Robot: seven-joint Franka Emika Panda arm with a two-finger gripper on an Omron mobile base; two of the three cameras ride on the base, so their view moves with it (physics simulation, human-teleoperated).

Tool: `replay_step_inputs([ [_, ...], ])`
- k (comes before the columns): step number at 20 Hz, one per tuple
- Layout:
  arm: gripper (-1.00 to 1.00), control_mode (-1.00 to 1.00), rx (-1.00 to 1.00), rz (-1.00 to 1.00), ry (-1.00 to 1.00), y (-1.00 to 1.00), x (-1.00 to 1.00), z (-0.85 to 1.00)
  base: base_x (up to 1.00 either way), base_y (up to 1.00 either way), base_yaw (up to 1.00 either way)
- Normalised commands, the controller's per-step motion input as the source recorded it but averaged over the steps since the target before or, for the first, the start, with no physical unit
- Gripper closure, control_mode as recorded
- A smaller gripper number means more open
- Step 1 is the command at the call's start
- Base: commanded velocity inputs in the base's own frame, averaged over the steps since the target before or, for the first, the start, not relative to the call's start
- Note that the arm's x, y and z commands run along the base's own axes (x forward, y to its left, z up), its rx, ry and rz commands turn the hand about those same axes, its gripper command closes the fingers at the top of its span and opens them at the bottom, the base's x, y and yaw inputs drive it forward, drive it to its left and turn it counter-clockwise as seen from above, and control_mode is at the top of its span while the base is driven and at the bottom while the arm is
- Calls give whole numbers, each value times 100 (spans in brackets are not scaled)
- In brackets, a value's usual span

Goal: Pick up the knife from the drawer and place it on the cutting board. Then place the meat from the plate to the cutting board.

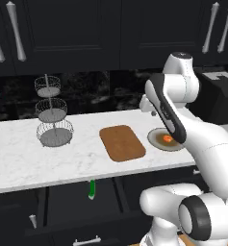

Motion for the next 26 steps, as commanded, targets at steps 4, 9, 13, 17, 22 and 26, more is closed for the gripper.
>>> replay_step_inputs([
  [4,-100,100,0,0,0,0,0,0,5,-2,1],
  [9,-100,100,0,0,0,0,0,0,11,-10,24],
  [13,-100,100,0,0,0,0,0,0,0,-11,45],
  [17,-100,100,0,0,0,0,0,0,0,-30,52],
  [22,-100,100,0,0,0,0,0,0,-6,-72,42],
  [26,-100,100,0,0,0,0,0,0,0,-52,37],
])
